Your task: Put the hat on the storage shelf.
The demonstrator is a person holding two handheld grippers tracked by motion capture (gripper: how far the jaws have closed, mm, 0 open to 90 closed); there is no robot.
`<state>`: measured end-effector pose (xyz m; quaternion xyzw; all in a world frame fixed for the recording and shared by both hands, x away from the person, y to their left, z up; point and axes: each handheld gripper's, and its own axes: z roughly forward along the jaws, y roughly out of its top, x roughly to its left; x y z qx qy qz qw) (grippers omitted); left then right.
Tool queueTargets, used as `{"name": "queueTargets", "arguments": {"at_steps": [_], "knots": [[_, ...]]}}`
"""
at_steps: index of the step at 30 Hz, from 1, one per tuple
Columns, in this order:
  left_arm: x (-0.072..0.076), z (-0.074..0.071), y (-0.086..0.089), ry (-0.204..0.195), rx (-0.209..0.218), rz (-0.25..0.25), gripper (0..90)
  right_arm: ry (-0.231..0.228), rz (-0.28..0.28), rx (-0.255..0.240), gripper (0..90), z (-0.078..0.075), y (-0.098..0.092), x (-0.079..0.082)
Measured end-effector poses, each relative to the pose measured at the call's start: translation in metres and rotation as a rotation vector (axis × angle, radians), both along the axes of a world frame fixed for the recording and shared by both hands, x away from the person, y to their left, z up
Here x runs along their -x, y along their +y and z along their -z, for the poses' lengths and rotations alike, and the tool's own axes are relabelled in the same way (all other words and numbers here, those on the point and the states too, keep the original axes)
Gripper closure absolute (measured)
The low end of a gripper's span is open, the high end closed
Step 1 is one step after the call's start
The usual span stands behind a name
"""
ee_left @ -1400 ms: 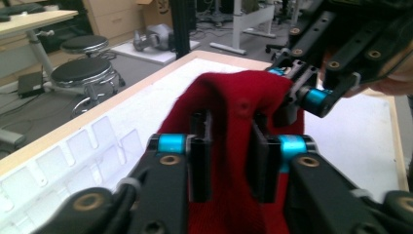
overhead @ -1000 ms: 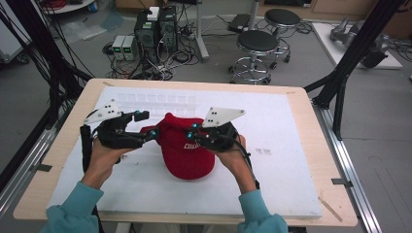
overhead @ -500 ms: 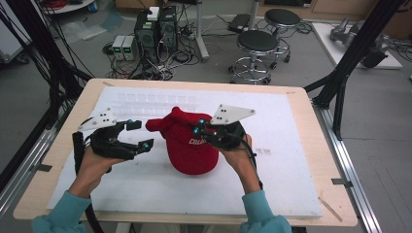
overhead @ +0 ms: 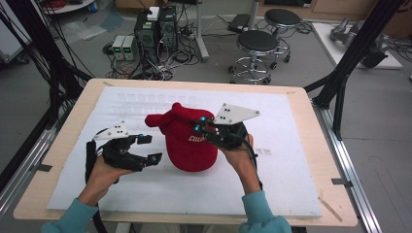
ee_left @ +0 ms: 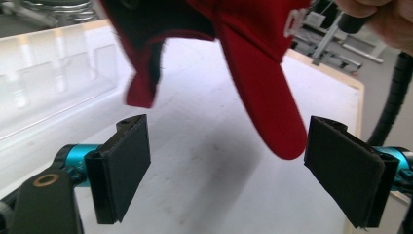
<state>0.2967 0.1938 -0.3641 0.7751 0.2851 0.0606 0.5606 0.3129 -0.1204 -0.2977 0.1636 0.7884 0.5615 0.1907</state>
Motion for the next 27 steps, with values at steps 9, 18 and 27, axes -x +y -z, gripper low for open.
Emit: {"name": "queueTargets", "arguments": {"at_steps": [9,18,27], "knots": [[0.001,0.006,-0.021,0.000,0.014,0.036,25.0,-0.015,-0.007,-0.022,87.4,-0.004,0.001,0.002],[0.004,0.018,-0.030,-0.004,0.030,0.066,39.7,-0.021,-0.016,-0.028,87.4,-0.005,0.002,0.005],[0.005,0.018,-0.031,-0.034,0.045,0.089,62.5,-0.031,-0.020,-0.033,87.4,-0.005,0.002,0.006]]}}
